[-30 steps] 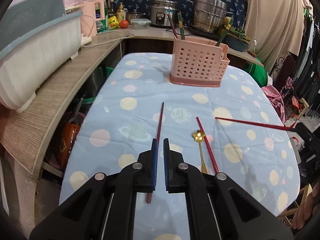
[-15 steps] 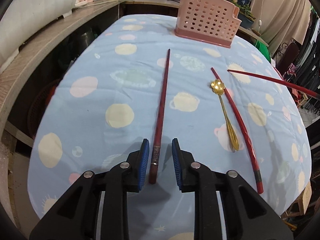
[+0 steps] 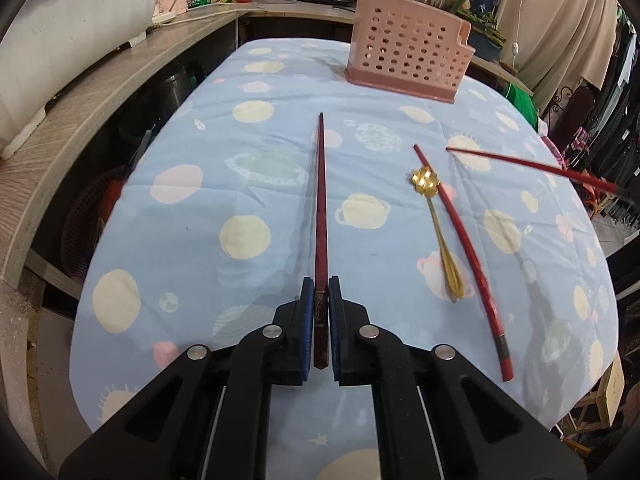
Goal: Organize utensils
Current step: 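Lift both chopsticks and carry them over the pink basket with both grippers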
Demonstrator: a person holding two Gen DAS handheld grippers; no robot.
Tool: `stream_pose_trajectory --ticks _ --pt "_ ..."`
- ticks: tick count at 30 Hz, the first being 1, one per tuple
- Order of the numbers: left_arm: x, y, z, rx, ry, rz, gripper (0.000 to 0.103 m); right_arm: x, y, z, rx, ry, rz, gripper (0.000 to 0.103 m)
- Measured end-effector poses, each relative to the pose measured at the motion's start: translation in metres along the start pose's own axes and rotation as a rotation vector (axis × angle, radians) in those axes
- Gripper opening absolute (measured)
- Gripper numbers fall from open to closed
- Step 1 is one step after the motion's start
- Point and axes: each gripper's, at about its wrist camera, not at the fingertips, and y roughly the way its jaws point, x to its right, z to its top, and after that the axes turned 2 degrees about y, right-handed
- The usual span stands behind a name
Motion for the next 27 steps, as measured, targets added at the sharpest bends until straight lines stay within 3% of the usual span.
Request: stream_pose_trajectory --ticks 11,27 --pt "0.005 -0.058 0.051 0.135 0.002 -0.001 0.007 -0.007 -0.004 0.023 0.04 -0.024 0.002 0.007" --pt "0.026 -0.077 0.142 0.243 0.049 0.0 0.007 -0.02 0.015 0.081 0.083 -0.067 0.031 0.007"
